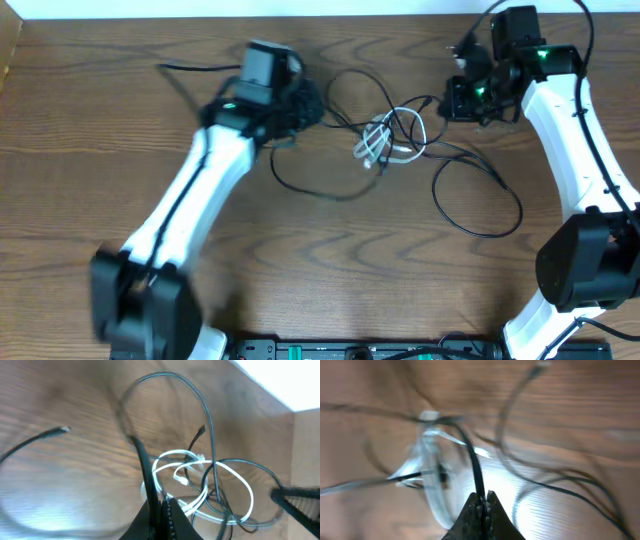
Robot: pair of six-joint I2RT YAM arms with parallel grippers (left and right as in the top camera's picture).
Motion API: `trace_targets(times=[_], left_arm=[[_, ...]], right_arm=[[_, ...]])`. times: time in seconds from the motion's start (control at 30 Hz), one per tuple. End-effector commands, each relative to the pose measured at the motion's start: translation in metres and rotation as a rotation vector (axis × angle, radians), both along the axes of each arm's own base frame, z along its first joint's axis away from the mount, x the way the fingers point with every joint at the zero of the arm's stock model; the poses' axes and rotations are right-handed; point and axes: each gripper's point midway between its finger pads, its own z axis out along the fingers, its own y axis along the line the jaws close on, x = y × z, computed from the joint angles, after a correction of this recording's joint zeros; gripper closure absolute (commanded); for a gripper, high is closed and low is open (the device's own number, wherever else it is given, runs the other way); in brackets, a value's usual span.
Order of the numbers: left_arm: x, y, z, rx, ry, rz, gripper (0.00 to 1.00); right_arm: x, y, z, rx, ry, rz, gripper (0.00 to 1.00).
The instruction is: Untangle cables
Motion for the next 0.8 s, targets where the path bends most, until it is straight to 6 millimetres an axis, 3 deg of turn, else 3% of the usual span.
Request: trace_targets(times=[0.0,0.23,0.33,0.47,0.6,0.77], left_arm=[[-0.004,0.039,0.044,0.093,-0.135,0.046,0.93],[-0.021,0.124,0.106,0.158,-0.279,0.243,0.93],[-0.033,0.164,0.117,0.193,-0.292,0.333,0.93],[-0.051,0.217,0.110,0.242,-0.235,0.447,0.93],[-0.067,0.255,0.095,0.289,-0.159,0.515,0.93],[-0.081,0.292,0.088,0.326,-0.117,0.591,0.93]], right_arm=[[0.005,-0.040,-0.007,-0.166,0.008,-0.177,0.99],[-0.001,-0.063,-0.023,-0.265,0.046,-0.229,0.99],[-0.005,-0.067,-0.037,-0.269,0.084,-0.233,0.99],[-0.011,-0.070,-0.058,-0.271,0.142,-0.218,0.99],[-0.017,-0.072,-0.077,-0.283,0.202,-0.207,0.99],[-0.026,-0.102,-0.100,-0.343,0.292,-0.291,0.99]])
